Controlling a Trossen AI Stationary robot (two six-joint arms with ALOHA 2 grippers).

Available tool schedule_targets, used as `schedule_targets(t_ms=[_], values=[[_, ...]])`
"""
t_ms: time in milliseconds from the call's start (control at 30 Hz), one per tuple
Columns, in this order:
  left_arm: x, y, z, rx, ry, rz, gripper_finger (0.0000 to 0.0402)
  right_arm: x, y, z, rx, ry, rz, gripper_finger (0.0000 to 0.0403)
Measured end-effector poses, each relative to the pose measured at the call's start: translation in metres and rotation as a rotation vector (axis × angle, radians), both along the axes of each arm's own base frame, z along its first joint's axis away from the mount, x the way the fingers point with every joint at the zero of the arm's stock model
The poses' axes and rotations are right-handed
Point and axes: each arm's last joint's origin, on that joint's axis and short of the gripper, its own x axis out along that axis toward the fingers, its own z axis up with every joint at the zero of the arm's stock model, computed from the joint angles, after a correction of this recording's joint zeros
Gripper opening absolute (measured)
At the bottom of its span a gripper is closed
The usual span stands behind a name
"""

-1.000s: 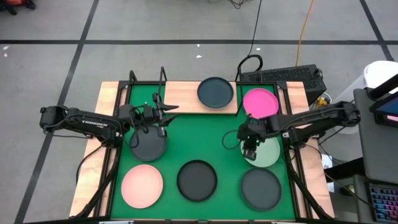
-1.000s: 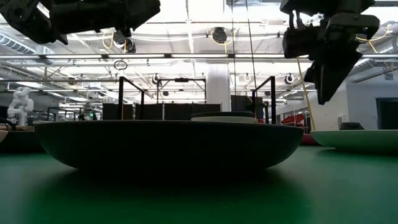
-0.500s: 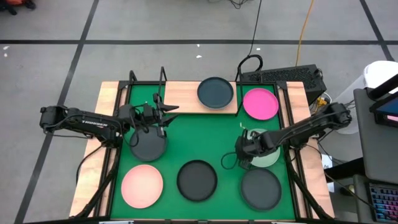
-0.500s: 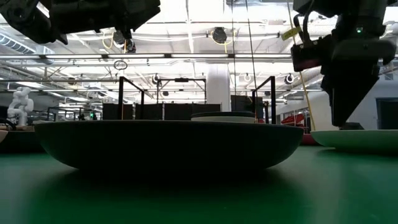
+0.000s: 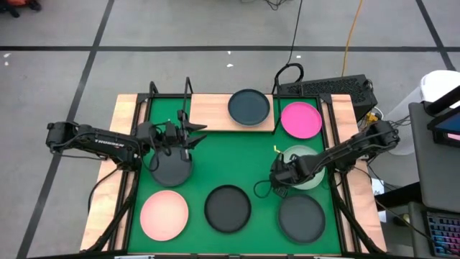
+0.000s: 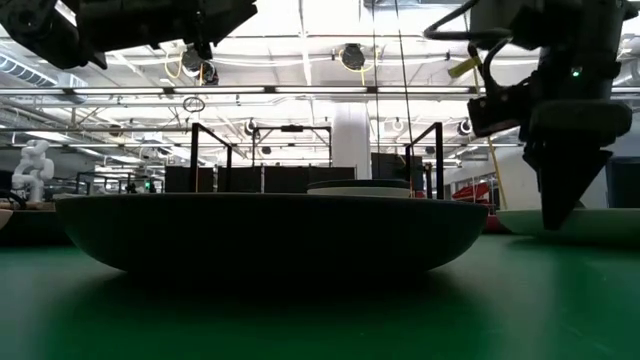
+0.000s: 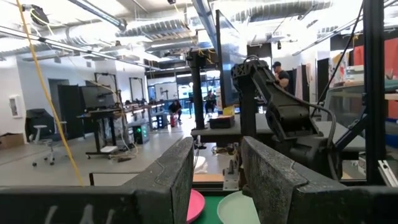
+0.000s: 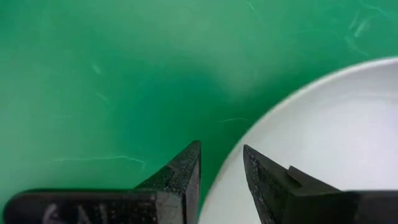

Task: Place and stack plates onto a shelf
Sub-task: Stack the light green plate on top of the black plate

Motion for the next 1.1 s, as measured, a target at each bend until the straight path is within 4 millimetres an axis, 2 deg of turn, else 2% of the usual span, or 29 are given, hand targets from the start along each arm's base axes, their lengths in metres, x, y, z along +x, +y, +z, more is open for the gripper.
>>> schedule_targets(t_ms=[300,400,533,667,833,1000,1100], values=[[-0.001,-0.001,0.002,-0.027,-0.025,-0.016,0.0143,-0.004,0.001,0.001,-0.010,0.019,-0.023,0.0093],[-0.001,-0.001,0.002,-0.048,-0.027,-0.023,0.0143,-0.003,0.002,0.001,-0.010,0.016,-0.020,0.0068],[0.000,-0.002,0.002,-0.082,-0.030,-0.037,0.0143,-0.004,0.003,0.001,-0.011,0.025,-0.002,0.0013],[0.000,-0.006,0.002,-0.083,-0.029,-0.054,0.0143,-0.004,0.005,0.007,-0.029,0.050,0.025,0.0003],[0.000,-0.008,0.002,-0.081,-0.029,-0.065,0.0143,0.003,0.010,0.038,-0.049,0.050,0.044,0.0001],[0.000,-0.008,0.002,-0.080,-0.032,-0.065,0.0143,0.029,0.022,0.086,-0.005,-0.127,0.158,0.0001],[0.000,-0.008,0.003,-0.079,-0.038,-0.065,0.0143,0.043,0.023,0.114,-0.045,-0.266,0.235,0.0001]])
